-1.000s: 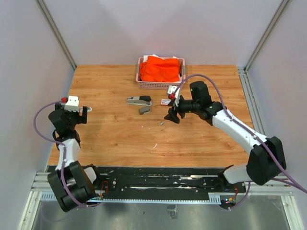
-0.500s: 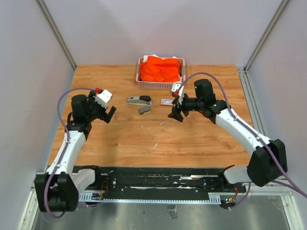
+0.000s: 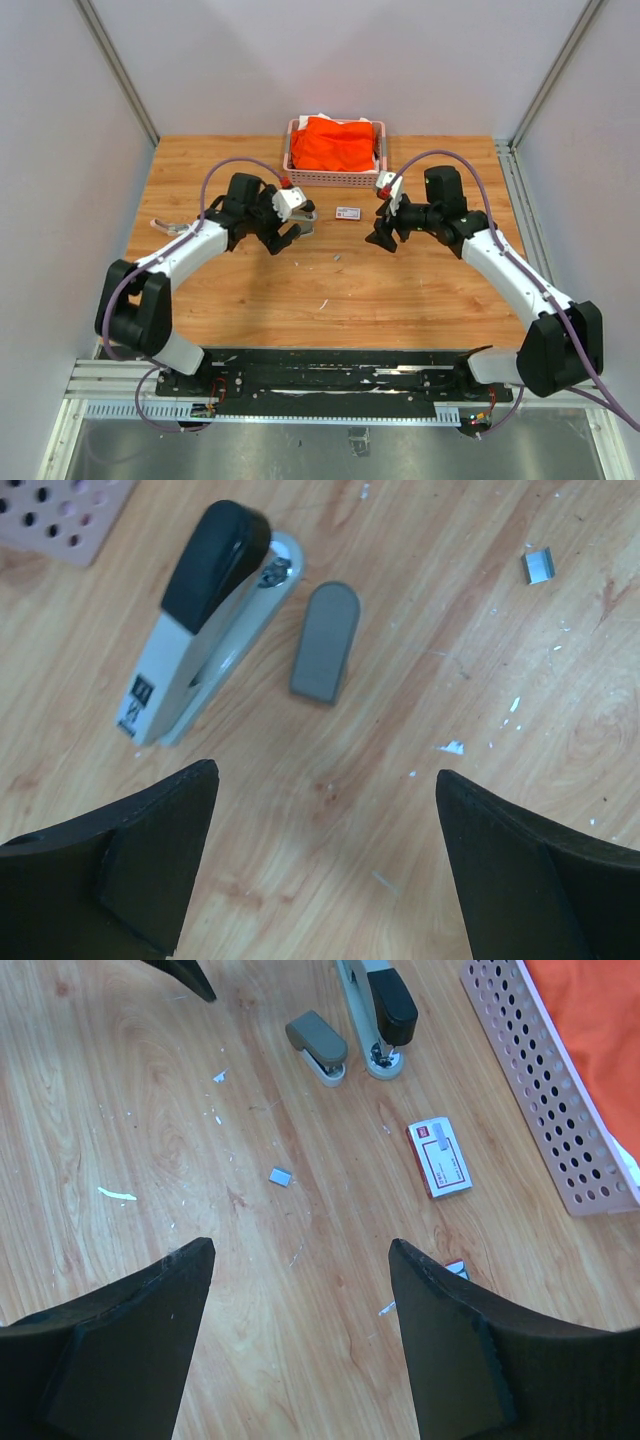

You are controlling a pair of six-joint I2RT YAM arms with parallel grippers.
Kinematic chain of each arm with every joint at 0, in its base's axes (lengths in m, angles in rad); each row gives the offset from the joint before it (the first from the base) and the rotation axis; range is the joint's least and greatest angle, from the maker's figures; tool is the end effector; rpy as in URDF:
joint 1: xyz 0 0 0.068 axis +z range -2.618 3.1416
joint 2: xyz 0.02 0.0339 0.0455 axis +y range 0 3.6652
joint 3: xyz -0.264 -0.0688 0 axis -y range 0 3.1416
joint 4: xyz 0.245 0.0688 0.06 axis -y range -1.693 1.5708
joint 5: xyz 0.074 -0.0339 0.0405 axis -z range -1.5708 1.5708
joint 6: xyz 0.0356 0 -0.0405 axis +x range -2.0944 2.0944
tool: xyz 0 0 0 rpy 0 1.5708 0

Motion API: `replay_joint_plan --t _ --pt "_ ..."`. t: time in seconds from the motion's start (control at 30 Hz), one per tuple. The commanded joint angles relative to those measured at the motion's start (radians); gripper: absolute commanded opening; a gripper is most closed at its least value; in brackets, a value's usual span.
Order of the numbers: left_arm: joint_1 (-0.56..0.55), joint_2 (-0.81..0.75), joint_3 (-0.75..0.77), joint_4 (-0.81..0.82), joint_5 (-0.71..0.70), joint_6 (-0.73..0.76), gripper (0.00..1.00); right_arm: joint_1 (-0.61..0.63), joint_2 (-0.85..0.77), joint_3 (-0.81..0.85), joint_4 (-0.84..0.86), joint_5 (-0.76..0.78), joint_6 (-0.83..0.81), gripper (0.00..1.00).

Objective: Unload the staples from the stapler
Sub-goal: Place the stapler at the center of the board, then pick up the stapler from the center of the board.

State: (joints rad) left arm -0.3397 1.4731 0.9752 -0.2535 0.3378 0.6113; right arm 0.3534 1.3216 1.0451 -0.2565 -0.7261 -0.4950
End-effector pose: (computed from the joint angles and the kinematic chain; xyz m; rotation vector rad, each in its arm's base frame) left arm 0.2947 -0.1167 0.2385 1.1922 1.9471 -0.2508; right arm 0.2673 0.1238 0.3091 -1.2045 1.6250 0.6692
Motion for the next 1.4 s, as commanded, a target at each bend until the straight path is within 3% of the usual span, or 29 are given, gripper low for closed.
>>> replay_joint_plan --t 0.0,0.87,1.13,1.3,1.37 --pt "-0.051 0.101 0.088 -0.056 -0.028 0.018 0.94 -0.023 -0.024 -0.022 0.02 -0.034 0.003 0.72" --pt "-0.088 0.384 0.233 0.002 -0.12 0.031 0.82 -0.029 -0.044 -0.051 0.025 -0.109 -0.031 0.71" --pt "-0.089 0.415 0.236 0.013 -0.128 0.042 0.68 -0.03 -0.049 -0.058 0.025 -0.127 -0.043 0.71" --pt "-0.089 0.411 0.232 0.01 -0.111 0.039 0.41 -0.03 -0.055 -0.063 0.025 -0.144 -0.06 0.71" --pt "-0.088 0.404 0.227 0.007 -0.101 0.042 0.37 -0.03 -0.06 -0.068 0.025 -0.155 -0.075 0.71"
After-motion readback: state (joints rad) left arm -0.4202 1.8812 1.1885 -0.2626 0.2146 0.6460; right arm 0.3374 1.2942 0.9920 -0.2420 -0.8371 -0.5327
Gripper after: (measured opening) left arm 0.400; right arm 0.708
